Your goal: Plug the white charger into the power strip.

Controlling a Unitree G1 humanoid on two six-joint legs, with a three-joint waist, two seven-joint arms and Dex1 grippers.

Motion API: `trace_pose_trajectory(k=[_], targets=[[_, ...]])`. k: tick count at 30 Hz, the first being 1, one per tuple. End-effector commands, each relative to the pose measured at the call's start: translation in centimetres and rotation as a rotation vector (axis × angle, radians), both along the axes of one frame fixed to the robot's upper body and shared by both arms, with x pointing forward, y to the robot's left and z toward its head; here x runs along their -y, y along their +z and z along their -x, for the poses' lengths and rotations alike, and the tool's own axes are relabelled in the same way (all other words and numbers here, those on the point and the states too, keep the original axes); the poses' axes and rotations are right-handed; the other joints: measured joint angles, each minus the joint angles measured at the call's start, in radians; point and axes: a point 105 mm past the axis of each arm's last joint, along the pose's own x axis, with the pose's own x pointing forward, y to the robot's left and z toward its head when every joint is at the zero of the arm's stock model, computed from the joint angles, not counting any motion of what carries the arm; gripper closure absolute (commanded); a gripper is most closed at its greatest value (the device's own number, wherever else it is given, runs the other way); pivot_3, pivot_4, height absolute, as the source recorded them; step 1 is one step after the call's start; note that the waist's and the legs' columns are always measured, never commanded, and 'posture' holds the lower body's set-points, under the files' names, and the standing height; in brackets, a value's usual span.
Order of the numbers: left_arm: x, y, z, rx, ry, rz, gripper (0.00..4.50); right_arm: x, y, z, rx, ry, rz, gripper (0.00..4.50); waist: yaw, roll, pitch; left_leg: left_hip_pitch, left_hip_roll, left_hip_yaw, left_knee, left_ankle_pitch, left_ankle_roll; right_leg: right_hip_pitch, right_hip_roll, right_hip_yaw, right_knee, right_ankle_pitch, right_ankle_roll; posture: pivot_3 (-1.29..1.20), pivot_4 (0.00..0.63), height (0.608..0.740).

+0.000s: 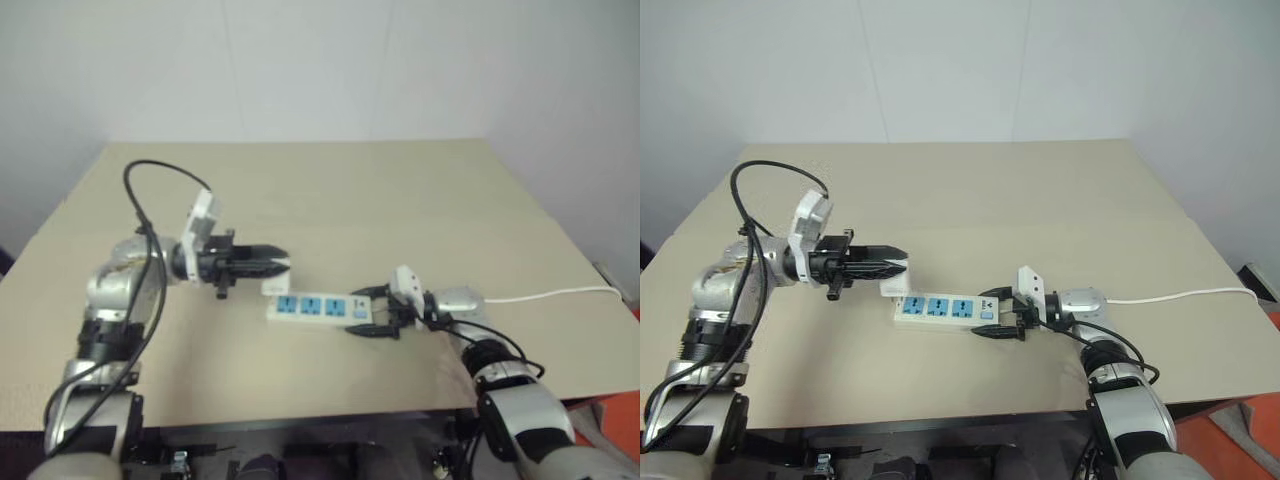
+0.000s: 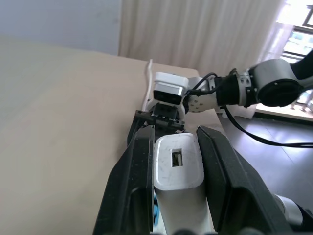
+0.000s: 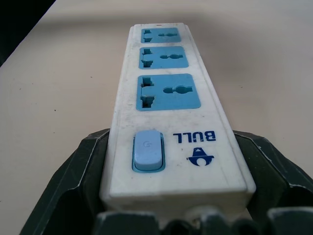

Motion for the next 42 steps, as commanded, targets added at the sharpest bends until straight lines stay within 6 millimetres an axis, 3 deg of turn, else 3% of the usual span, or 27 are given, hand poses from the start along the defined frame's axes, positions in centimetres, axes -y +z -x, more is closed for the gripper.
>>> trace_pose_trajectory(k=[1, 8, 19, 27, 42], targets=[[0.8, 0.4, -0.6, 0.073, -0.054, -0.047, 3.44, 0.2, -0.9, 0.4, -0.010, 0.018, 0.053, 1.09, 0.000, 0.000, 0.000, 0.000, 0.000, 0.000, 0.000, 0.000, 0.000, 0.000, 0.000, 0.000, 0.000, 0.000, 0.000, 0.00, 0.150, 0.740], [2.7, 0.3, -2.0, 0.079, -0.113, -0.002, 3.44, 0.1, -1.2, 0.5, -0.037, 0.019, 0.063, 1.09, 0.000, 0.000, 0.000, 0.000, -0.001, 0.000, 0.000, 0.000, 0.000, 0.001, 0.001, 0.000, 0.000, 0.000, 0.000, 0.00, 0.150, 0.740], [5.8, -2.4, -2.9, 0.063, -0.164, 0.025, 3.44, 0.1, -1.6, 0.6, -0.037, 0.013, 0.068, 1.09, -0.001, 0.000, 0.000, 0.000, -0.001, 0.000, 0.000, 0.000, 0.000, 0.001, 0.001, 0.000, 0.000, 0.000, 0.000, 0.00, 0.150, 0.740], [7.5, -3.2, -3.4, 0.041, -0.179, 0.022, 3.44, 0.0, -2.0, 0.8, -0.033, 0.010, 0.070, 1.09, -0.002, 0.000, 0.000, 0.000, -0.001, 0.000, 0.000, 0.000, 0.000, 0.001, 0.001, 0.000, -0.001, 0.000, 0.000, 0.00, 0.150, 0.740], [8.5, -5.6, -3.4, 0.032, -0.179, -0.042, 3.44, -0.2, -2.3, 0.9, -0.035, 0.005, 0.072, 1.09, -0.006, 0.000, 0.000, 0.001, -0.001, 0.000, 0.000, 0.000, 0.000, 0.002, 0.002, 0.000, -0.001, 0.000, 0.000, 0.00, 0.150, 0.740]])
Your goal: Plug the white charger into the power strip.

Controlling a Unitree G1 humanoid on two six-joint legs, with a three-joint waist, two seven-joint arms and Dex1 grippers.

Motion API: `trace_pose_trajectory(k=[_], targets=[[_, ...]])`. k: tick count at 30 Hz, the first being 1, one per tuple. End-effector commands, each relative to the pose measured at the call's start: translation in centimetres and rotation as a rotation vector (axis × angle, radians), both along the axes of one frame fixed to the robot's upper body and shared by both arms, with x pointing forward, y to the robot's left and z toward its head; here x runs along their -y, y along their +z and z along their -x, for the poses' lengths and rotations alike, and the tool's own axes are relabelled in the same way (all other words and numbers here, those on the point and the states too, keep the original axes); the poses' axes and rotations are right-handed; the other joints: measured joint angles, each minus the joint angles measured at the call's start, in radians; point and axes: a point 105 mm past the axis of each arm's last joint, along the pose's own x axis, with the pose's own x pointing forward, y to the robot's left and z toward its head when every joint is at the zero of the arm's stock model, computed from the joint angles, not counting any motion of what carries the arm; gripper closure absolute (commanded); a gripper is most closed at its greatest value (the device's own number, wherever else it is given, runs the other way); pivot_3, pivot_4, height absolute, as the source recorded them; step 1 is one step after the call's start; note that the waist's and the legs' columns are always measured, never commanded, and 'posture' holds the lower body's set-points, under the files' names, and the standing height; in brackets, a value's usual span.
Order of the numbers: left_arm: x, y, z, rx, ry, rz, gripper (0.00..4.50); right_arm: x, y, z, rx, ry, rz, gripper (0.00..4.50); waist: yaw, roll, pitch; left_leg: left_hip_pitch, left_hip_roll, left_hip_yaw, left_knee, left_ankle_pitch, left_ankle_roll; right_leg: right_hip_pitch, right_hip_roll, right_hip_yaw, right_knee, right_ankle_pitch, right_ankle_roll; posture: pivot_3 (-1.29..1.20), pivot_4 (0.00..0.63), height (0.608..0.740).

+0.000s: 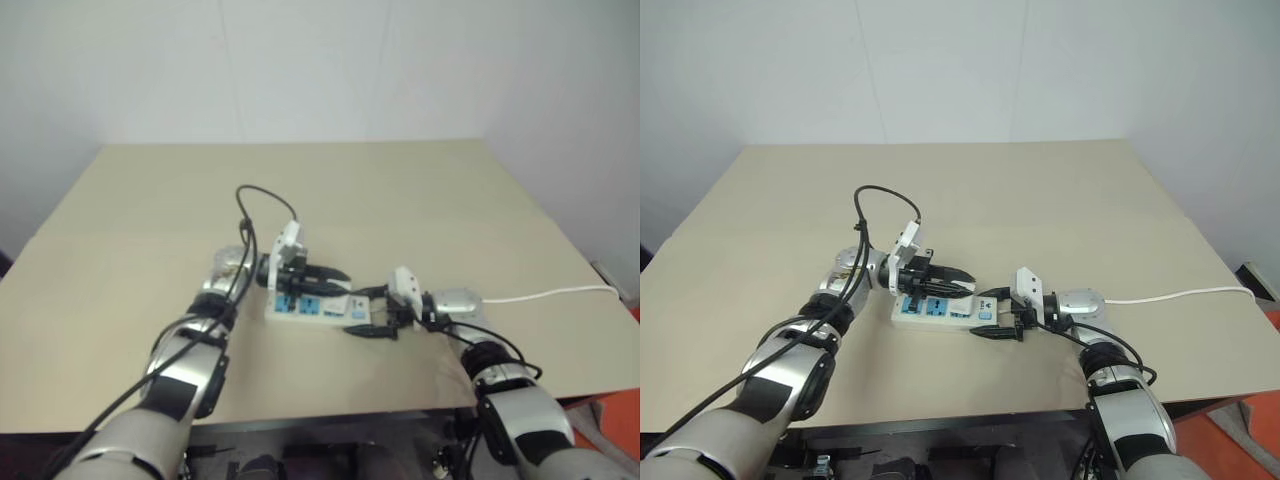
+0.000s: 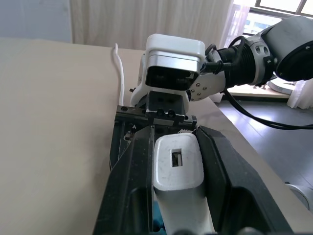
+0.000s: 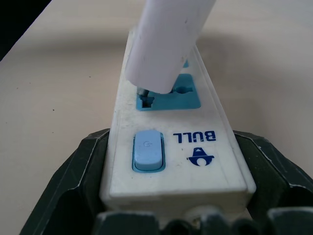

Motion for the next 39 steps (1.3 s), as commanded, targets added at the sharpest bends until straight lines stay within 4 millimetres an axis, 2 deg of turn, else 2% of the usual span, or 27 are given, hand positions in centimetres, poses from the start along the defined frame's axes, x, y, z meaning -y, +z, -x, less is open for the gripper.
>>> trace_pose_trajectory(k=[1, 10, 17, 28, 39], targets=[[0.3, 0.4, -0.1, 0.037, -0.013, -0.021, 3.44, 0.1, -2.1, 0.9, -0.049, 0.017, 0.074, 1.09, 0.000, 0.000, 0.000, 0.000, 0.000, 0.000, 0.000, 0.000, 0.000, 0.000, 0.000, 0.000, 0.000, 0.000, 0.000, 0.00, 0.150, 0.740], [0.4, -0.2, -0.2, 0.065, -0.008, -0.060, 3.44, 0.3, -2.1, 0.9, -0.051, 0.012, 0.076, 1.09, 0.001, 0.000, 0.000, 0.001, 0.000, 0.000, 0.000, 0.000, 0.000, 0.001, 0.000, 0.000, 0.000, 0.000, 0.000, 0.00, 0.150, 0.740], [0.0, -0.3, 0.0, 0.054, 0.004, -0.002, 3.44, 0.3, -2.1, 0.9, -0.050, 0.013, 0.073, 1.09, 0.001, 0.000, -0.001, 0.001, 0.000, 0.000, 0.000, 0.000, 0.000, 0.002, 0.000, 0.000, 0.000, 0.000, 0.000, 0.00, 0.150, 0.740], [-1.9, -2.5, 1.7, 0.136, -0.014, -0.040, 3.44, 0.6, -2.0, 0.9, -0.055, 0.008, 0.067, 1.09, 0.000, 0.000, -0.001, 0.002, 0.002, 0.000, 0.000, 0.000, 0.000, 0.001, 0.000, 0.000, 0.000, 0.000, 0.000, 0.00, 0.150, 0.740], [-1.8, -4.1, 2.3, 0.176, -0.046, -0.110, 3.44, 0.6, -1.9, 0.8, -0.047, 0.000, 0.067, 1.09, 0.000, 0.000, -0.002, 0.002, 0.001, 0.000, -0.001, 0.000, 0.000, 0.002, 0.000, 0.000, 0.000, 0.000, 0.000, 0.00, 0.150, 0.740]])
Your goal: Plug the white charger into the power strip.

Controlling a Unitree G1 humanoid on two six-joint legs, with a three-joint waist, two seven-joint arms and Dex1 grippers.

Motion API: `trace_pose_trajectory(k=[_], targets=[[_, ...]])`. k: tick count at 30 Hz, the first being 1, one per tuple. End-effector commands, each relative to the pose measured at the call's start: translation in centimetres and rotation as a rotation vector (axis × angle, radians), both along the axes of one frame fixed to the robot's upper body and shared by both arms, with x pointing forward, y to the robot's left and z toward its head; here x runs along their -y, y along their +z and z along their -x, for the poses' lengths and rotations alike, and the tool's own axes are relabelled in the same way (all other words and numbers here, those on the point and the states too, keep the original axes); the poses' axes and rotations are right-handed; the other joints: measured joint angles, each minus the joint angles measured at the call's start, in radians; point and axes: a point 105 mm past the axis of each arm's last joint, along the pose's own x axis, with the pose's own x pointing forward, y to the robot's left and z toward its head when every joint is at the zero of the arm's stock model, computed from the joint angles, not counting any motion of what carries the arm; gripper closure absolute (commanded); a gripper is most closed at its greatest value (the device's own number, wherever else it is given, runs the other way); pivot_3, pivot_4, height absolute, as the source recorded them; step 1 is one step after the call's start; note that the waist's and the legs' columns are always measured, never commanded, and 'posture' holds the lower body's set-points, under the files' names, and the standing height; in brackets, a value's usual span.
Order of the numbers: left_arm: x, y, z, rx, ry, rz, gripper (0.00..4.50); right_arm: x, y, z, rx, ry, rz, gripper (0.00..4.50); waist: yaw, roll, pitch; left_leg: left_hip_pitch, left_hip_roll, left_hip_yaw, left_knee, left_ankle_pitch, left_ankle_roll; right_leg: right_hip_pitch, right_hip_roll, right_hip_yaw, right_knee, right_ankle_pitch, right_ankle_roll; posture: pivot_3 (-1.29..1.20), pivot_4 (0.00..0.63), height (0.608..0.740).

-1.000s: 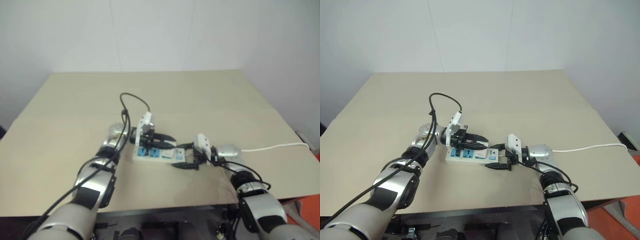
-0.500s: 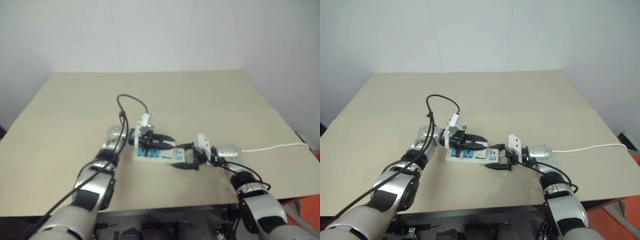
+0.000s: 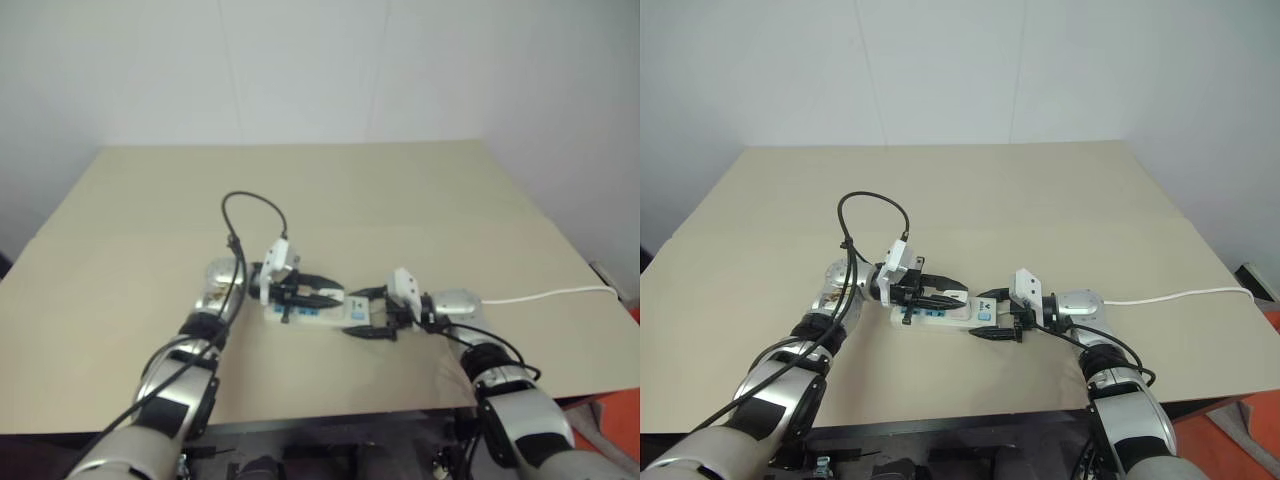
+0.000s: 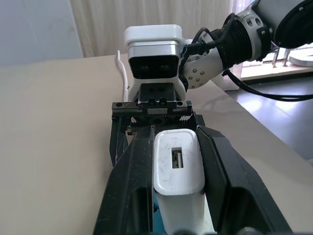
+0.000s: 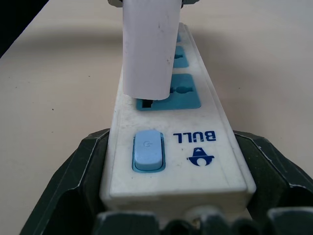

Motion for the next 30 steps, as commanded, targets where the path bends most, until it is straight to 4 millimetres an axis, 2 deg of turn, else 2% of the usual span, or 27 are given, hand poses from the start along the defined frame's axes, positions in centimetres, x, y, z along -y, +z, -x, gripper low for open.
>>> trace_pose_trajectory(k=[1, 4, 7, 11, 15, 19, 30], targets=[[-0.9, -3.5, 1.0, -0.034, -0.026, -0.159, 3.44, 0.7, -1.7, 0.6, -0.048, -0.001, 0.064, 1.09, 0.000, 0.000, -0.001, 0.000, 0.000, 0.000, 0.000, 0.000, 0.000, 0.000, 0.000, 0.000, 0.000, 0.000, 0.000, 0.00, 0.150, 0.740], [-1.3, -4.8, 1.2, -0.033, -0.027, -0.220, 3.44, 0.8, -1.8, 0.7, -0.048, -0.004, 0.066, 1.09, 0.001, 0.000, -0.005, 0.001, 0.000, 0.000, 0.000, 0.000, 0.000, 0.001, 0.000, 0.000, 0.000, 0.000, 0.000, 0.00, 0.150, 0.740], [-1.4, -5.2, 1.2, -0.038, -0.017, -0.227, 3.44, 0.7, -1.9, 0.7, -0.046, -0.007, 0.066, 1.09, 0.003, 0.000, -0.011, 0.004, 0.000, 0.000, 0.000, 0.000, 0.000, 0.004, 0.000, 0.000, -0.001, 0.000, 0.000, 0.00, 0.150, 0.740], [-1.8, -5.7, 1.2, -0.080, 0.008, -0.228, 3.44, 0.5, -2.1, 0.7, -0.044, -0.011, 0.067, 1.09, 0.001, 0.000, -0.012, 0.016, 0.000, 0.000, -0.003, -0.001, 0.001, 0.017, 0.000, 0.000, -0.004, -0.001, 0.000, 0.00, 0.150, 0.740], [-2.4, -6.6, 1.2, -0.100, 0.035, -0.277, 3.44, 0.5, -2.1, 0.7, -0.044, -0.012, 0.065, 1.09, 0.001, 0.000, -0.017, 0.016, 0.000, 0.000, -0.003, -0.001, 0.001, 0.017, 0.000, 0.000, -0.004, -0.001, 0.000, 0.00, 0.150, 0.740], [-2.6, -6.6, 1.0, -0.193, 0.050, -0.288, 3.44, 0.4, -2.1, 0.6, -0.045, -0.014, 0.067, 1.09, 0.001, 0.000, -0.024, 0.016, 0.000, 0.000, -0.003, -0.001, 0.001, 0.017, 0.000, 0.000, -0.004, -0.001, 0.000, 0.00, 0.150, 0.740], [-2.6, -7.5, 1.5, -0.067, 0.015, -0.355, 3.44, 0.4, -2.2, 0.5, -0.036, -0.022, 0.070, 1.09, 0.000, 0.000, -0.028, 0.018, 0.001, 0.000, -0.003, -0.001, 0.001, 0.019, 0.000, 0.000, -0.003, -0.002, 0.000, 0.00, 0.150, 0.740]])
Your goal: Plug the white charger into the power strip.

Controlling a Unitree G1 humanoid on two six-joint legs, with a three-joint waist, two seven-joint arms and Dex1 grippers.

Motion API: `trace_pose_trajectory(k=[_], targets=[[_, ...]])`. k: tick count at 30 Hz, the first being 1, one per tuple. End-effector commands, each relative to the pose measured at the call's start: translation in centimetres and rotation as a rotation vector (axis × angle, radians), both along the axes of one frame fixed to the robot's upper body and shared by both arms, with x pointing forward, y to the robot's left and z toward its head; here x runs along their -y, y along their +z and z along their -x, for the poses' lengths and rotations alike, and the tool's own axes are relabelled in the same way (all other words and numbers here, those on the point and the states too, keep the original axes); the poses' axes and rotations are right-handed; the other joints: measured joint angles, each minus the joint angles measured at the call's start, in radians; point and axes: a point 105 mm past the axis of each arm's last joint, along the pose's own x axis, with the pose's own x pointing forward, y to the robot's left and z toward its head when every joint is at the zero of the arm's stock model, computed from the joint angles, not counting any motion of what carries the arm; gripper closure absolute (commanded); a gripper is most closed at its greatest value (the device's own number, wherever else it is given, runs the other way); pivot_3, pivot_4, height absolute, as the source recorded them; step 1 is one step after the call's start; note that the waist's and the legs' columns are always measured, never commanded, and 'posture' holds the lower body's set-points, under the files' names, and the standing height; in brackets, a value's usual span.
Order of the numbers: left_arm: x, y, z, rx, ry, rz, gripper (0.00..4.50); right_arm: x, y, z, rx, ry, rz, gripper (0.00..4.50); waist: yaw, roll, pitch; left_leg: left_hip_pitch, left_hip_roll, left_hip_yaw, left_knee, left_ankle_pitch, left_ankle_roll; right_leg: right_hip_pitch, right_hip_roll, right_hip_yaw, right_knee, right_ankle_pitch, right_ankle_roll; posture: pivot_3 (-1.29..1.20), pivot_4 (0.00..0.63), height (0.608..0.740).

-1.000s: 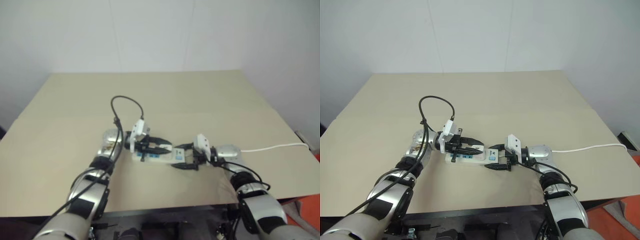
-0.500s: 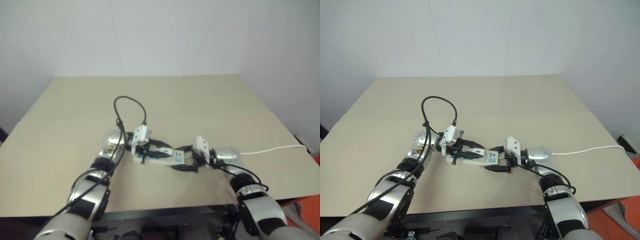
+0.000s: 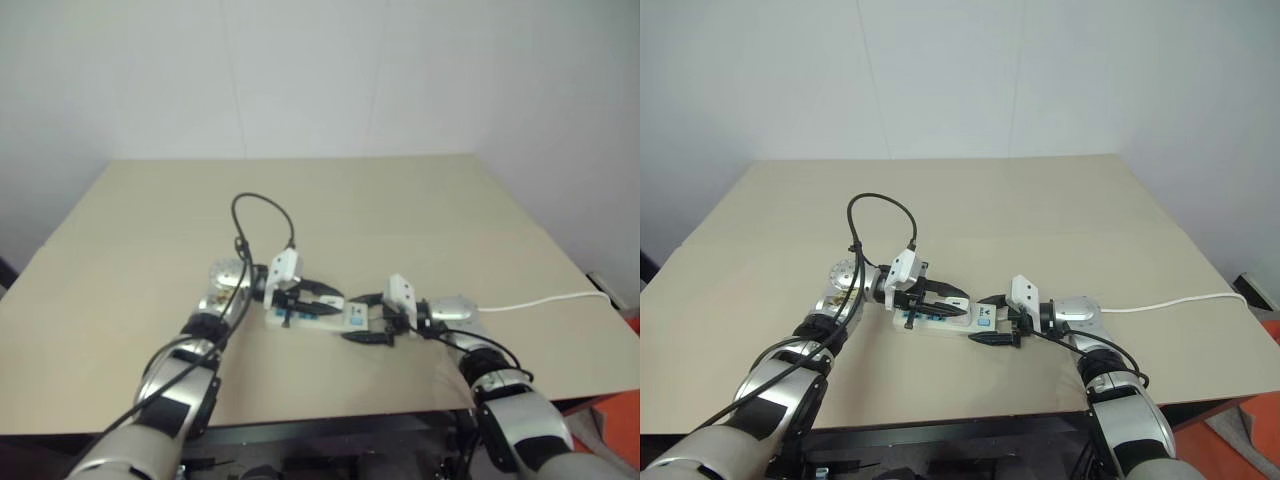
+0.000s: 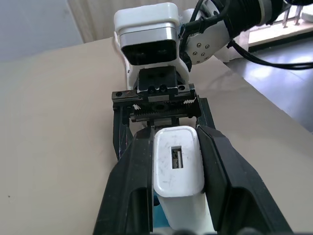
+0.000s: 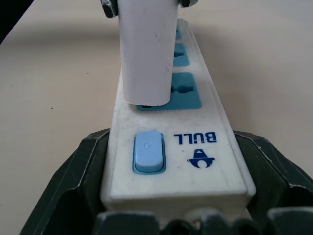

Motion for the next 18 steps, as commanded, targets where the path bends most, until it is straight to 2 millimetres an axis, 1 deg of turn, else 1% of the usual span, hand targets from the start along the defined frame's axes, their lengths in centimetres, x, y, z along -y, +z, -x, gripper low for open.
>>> trace_pose_trajectory(k=[1, 5, 7, 8, 10, 13, 15, 16, 18], targets=[[-2.6, -5.7, 1.7, -0.115, -0.008, -0.245, 3.44, 0.5, -0.8, 0.5, -0.008, 0.015, 0.046, 1.09, 0.000, 0.000, 0.000, 0.000, 0.000, 0.000, 0.000, 0.000, 0.000, 0.000, 0.000, 0.000, 0.000, 0.000, 0.000, 0.00, 0.150, 0.740], [-2.5, -5.5, 1.6, -0.129, 0.004, -0.214, 3.44, 0.5, -0.9, 0.5, -0.009, 0.011, 0.048, 1.09, 0.000, 0.000, -0.001, 0.002, 0.000, 0.000, -0.001, 0.000, 0.000, 0.002, 0.000, 0.000, 0.000, 0.000, 0.000, 0.00, 0.150, 0.740], [-2.4, -5.2, 1.4, -0.132, 0.020, -0.192, 2.73, 0.5, -1.0, 0.5, -0.009, 0.010, 0.049, 1.09, -0.001, 0.000, -0.001, 0.004, 0.000, 0.000, -0.002, 0.000, 0.000, 0.003, 0.000, 0.000, -0.001, -0.001, 0.000, 0.00, 0.150, 0.740], [-2.3, -4.9, 1.3, -0.139, 0.030, -0.168, 2.57, 0.4, -1.0, 0.5, -0.009, 0.010, 0.049, 1.09, -0.006, 0.001, 0.000, 0.005, 0.000, 0.000, -0.002, 0.000, 0.000, 0.004, 0.000, 0.000, -0.001, -0.001, 0.000, 0.00, 0.150, 0.740], [-2.2, -4.3, 0.9, -0.150, 0.048, -0.130, 1.93, 0.4, -1.0, 0.5, -0.009, 0.009, 0.049, 1.09, -0.004, 0.000, 0.000, 0.006, -0.001, 0.002, -0.006, 0.000, 0.000, 0.002, 0.000, 0.003, -0.001, -0.002, 0.000, 0.00, 0.150, 0.740], [-1.8, -2.5, 0.3, -0.146, 0.065, -0.027, 0.86, 0.4, -1.0, 0.4, -0.008, 0.009, 0.049, 1.09, -0.002, 0.000, 0.001, 0.005, 0.000, 0.000, -0.006, 0.000, 0.000, 0.002, 0.000, 0.001, -0.001, -0.002, 0.000, 0.00, 0.150, 0.740], [-1.8, -1.8, 0.2, -0.136, 0.063, -0.003, 0.23, 0.4, -1.0, 0.4, -0.008, 0.008, 0.049, 1.09, -0.002, 0.000, 0.001, 0.004, 0.000, 0.000, -0.006, 0.000, 0.000, 0.001, -0.001, 0.001, 0.000, -0.002, 0.000, 0.00, 0.150, 0.740], [-2.0, -1.6, 0.3, -0.126, 0.050, -0.009, 0.02, 0.4, -1.0, 0.4, -0.007, 0.008, 0.049, 1.09, -0.002, 0.000, 0.001, 0.003, 0.000, 0.000, -0.006, 0.000, 0.000, 0.000, -0.001, 0.001, 0.000, -0.002, 0.000, 0.00, 0.150, 0.740], [-2.4, -1.0, 0.5, -0.105, 0.026, -0.025, 0.02, 0.5, -1.0, 0.4, -0.007, 0.007, 0.050, 1.09, -0.004, 0.000, 0.001, 0.001, 0.000, 0.000, -0.006, 0.000, 0.000, -0.002, -0.001, 0.001, 0.000, -0.002, -0.001, 0.00, 0.150, 0.740]])
